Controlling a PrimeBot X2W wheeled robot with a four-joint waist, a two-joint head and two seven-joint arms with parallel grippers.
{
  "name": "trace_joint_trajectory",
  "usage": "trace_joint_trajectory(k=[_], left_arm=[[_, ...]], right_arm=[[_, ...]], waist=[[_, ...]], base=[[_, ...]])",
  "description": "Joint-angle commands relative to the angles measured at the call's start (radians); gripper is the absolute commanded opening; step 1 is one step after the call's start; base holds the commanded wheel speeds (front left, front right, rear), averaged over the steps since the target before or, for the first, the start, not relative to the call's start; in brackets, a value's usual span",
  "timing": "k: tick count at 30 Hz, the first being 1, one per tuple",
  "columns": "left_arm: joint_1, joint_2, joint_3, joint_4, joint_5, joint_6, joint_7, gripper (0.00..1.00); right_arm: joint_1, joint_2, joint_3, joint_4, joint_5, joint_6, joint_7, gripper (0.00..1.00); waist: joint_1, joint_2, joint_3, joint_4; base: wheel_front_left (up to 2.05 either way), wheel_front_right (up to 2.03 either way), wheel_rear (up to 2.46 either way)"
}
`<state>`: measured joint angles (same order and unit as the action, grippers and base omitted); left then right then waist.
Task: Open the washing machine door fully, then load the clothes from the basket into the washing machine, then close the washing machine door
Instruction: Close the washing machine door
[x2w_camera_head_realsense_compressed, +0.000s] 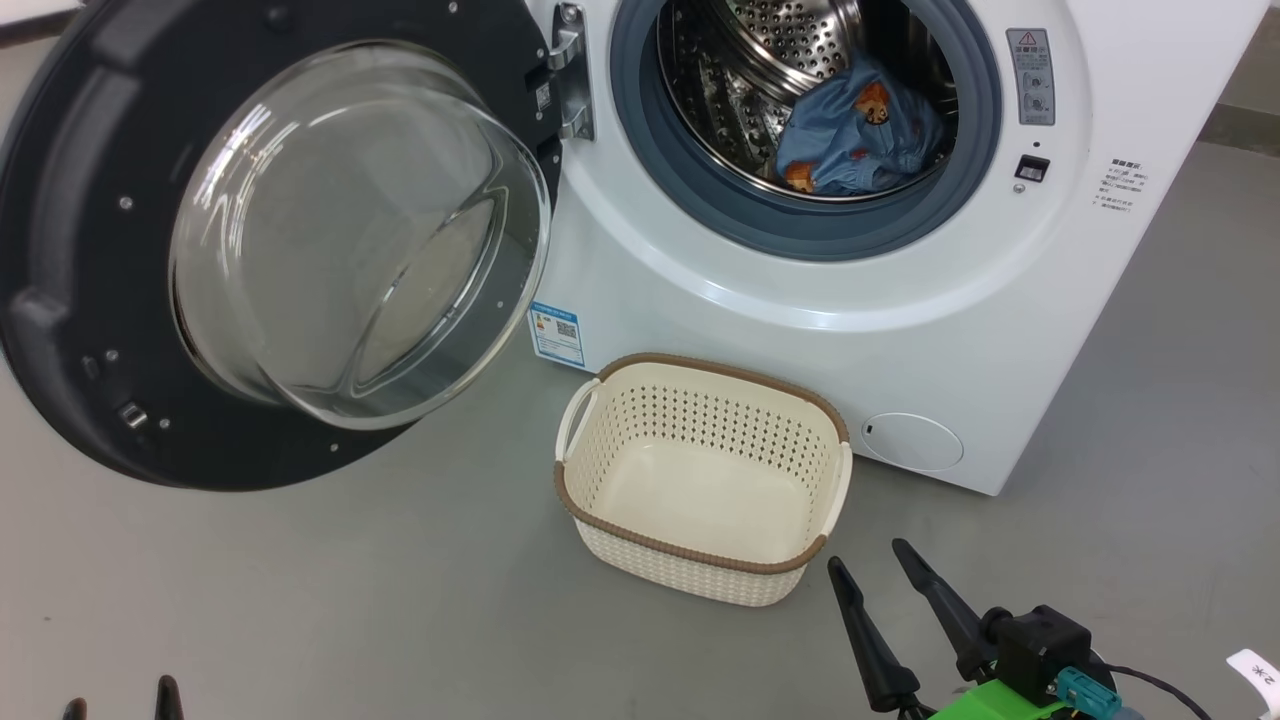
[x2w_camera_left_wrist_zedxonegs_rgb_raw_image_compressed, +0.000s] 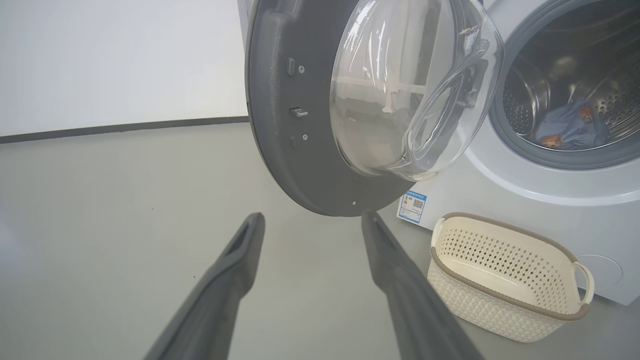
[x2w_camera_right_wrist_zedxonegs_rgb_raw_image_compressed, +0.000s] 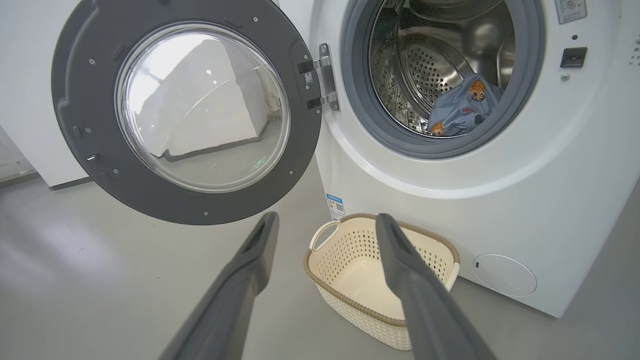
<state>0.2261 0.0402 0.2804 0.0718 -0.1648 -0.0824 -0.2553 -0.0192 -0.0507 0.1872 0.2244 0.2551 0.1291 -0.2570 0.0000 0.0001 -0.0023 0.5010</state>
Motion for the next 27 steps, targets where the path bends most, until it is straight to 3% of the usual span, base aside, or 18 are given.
trace_joint_trajectory(k=[1,14,15,16,18,19,24,27], left_arm=[[-0.035,0.01,0.029,-0.028,-0.012,0.006,-0.006,1.0],[-0.044,0.01,0.029,-0.024,-0.007,-0.001,-0.006,1.0],[-0.044,0.01,0.03,-0.024,-0.008,-0.002,-0.006,0.9],[-0.046,0.01,0.031,-0.024,-0.012,-0.002,-0.006,0.61],[-0.045,0.01,0.03,-0.022,-0.013,-0.003,-0.006,0.39],[-0.045,0.01,0.03,-0.02,-0.013,-0.004,-0.006,0.0],[-0.047,0.01,0.028,-0.016,-0.024,-0.01,-0.006,0.0],[-0.061,0.01,0.032,-0.019,-0.101,-0.018,-0.006,0.0]], right_arm=[[-0.011,0.001,0.023,-0.028,-0.008,0.002,-0.005,1.0],[-0.006,0.001,0.017,-0.033,-0.01,0.002,-0.005,1.0],[-0.006,0.001,0.016,-0.033,-0.009,0.002,-0.005,1.0],[-0.006,0.001,0.016,-0.032,-0.009,0.002,-0.005,1.0],[-0.005,0.001,0.015,-0.032,-0.008,0.002,-0.005,1.0],[-0.005,0.001,0.014,-0.032,-0.007,0.002,-0.005,1.0],[-0.003,0.001,0.012,-0.033,-0.006,0.002,-0.005,1.0],[0.0,0.001,0.01,-0.035,-0.005,0.002,-0.005,1.0]], waist=[[0.0,-0.0001,0.0,0.0],[0.0,-0.0001,0.003,-0.001],[0.0,-0.0001,0.003,-0.001],[0.0,-0.0001,0.002,-0.001],[0.0,-0.0001,0.001,-0.002],[0.0,-0.0001,0.0,-0.002],[0.0,-0.0001,-0.001,-0.003],[0.0,-0.0001,-0.001,-0.003]], base=[[0.0,0.0,0.0],[0.0,0.0,0.0],[0.0,0.0,0.0],[0.0,0.0,0.0],[0.0,0.0,0.0],[0.0,0.0,0.0],[0.0,0.0,0.0],[0.0,0.0,0.0]])
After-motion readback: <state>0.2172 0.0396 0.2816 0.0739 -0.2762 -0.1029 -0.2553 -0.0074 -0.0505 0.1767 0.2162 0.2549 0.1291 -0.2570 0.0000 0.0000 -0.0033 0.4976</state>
